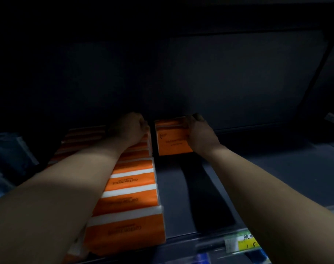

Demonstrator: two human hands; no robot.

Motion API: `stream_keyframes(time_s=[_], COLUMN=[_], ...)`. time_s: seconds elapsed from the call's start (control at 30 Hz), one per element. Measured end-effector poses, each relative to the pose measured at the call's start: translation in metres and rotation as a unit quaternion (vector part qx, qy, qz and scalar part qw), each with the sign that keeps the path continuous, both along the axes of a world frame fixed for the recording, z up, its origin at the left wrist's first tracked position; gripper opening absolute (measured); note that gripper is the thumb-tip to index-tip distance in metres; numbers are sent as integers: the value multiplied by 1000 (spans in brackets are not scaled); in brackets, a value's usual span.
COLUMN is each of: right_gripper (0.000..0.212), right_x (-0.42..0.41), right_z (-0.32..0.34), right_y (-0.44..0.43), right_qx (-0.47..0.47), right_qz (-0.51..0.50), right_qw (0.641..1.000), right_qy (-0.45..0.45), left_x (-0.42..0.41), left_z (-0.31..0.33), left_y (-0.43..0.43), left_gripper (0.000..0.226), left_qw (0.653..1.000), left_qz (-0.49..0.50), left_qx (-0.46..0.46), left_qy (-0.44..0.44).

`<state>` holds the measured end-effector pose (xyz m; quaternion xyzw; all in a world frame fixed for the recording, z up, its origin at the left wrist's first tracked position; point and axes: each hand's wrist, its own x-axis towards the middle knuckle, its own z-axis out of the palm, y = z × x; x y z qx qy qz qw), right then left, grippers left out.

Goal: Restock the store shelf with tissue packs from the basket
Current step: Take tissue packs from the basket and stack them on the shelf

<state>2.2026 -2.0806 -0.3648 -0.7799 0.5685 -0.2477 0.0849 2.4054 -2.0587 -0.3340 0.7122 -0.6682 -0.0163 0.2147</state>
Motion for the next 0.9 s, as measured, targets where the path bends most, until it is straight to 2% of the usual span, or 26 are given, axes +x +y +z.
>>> stream_keyframes(time_s=[0.3, 0.5, 0.73, 0.9], right_gripper=[59, 55, 53, 56], right_x=[-1, -3, -7, -6], right_z=[0, 6, 11, 14], right_y=[23, 47, 83, 91], right_qx=[-18, -8, -63, -68], right_qz=[9, 21, 44, 40], right_qw=[1000, 1000, 997, 996], right_qy=[11, 13, 27, 43], left_x=[37, 34, 26, 25], left_z=[1, 1, -5, -6], left_y=[35, 66, 78, 80], left_gripper=[40, 41, 50, 46], left_qw=[995, 994, 989, 988], left_qz=[97, 93, 97, 96], left_qx=[38, 63, 112, 121], left_qy=[5, 13, 1, -17])
